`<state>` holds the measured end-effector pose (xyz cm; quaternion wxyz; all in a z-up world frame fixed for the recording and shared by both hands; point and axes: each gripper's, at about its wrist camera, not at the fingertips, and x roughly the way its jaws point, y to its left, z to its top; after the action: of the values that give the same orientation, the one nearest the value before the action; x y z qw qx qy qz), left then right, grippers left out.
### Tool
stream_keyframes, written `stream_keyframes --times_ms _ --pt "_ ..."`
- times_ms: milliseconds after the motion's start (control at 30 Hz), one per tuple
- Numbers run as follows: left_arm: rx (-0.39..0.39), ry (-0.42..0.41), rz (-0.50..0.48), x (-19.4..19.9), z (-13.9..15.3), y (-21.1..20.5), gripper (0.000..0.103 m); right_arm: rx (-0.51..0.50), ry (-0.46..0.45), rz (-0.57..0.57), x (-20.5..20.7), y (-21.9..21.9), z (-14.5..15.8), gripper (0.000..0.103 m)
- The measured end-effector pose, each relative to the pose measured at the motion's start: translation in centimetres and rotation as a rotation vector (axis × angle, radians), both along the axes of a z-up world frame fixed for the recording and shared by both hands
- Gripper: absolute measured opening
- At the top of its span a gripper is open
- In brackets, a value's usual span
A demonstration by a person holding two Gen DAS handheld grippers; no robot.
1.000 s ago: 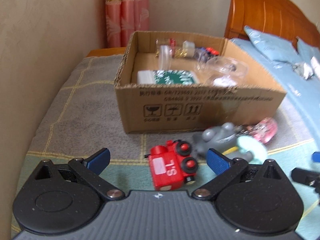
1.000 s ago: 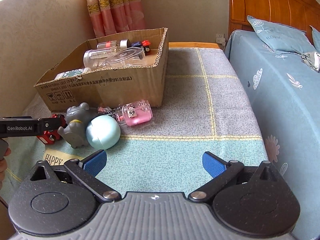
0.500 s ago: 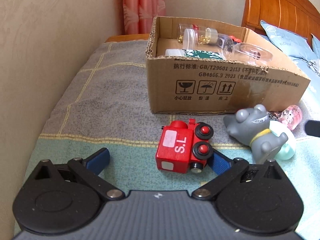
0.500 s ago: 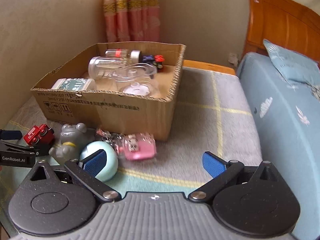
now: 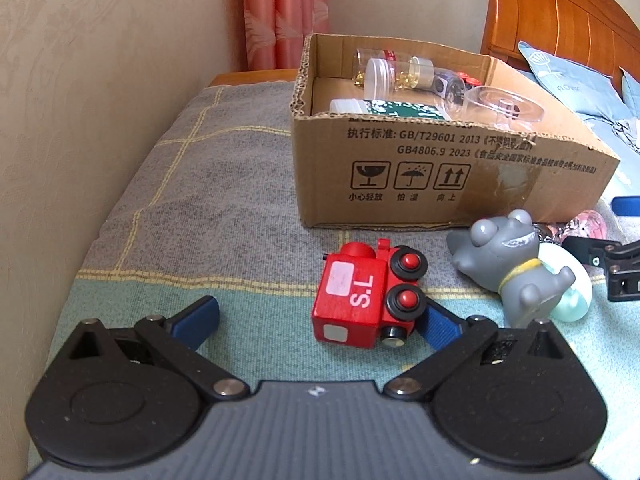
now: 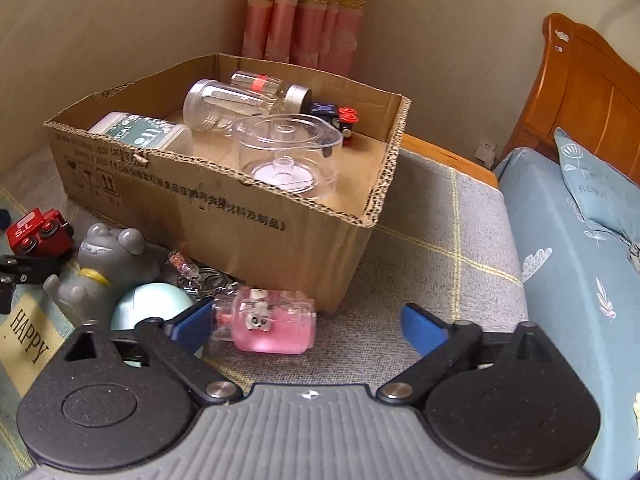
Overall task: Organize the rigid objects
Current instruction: 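Grasp the red S.L toy train with the left tool while the right tool grasps the pink keychain jar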
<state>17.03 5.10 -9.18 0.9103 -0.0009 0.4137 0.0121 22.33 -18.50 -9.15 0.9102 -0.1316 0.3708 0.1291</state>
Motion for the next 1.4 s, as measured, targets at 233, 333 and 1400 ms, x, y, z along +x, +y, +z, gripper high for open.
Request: stream_keyframes --times_ms 233,333,1400 --pt "0.000 0.001 0.000 0.1 0.0 0.0 0.103 0.001 0.010 0.036 -1.2 0.9 -0.1 0.056" --pt "0.000 0.001 0.000 0.1 0.0 0.0 0.103 0.015 0.017 0.003 -1.7 0.4 0.0 0.056" --pt "-0.004 -0.023 -0.091 0.4 0.6 -1.2 0.073 0.127 0.012 -0.142 -7.1 -3.7 -1.7 0.103"
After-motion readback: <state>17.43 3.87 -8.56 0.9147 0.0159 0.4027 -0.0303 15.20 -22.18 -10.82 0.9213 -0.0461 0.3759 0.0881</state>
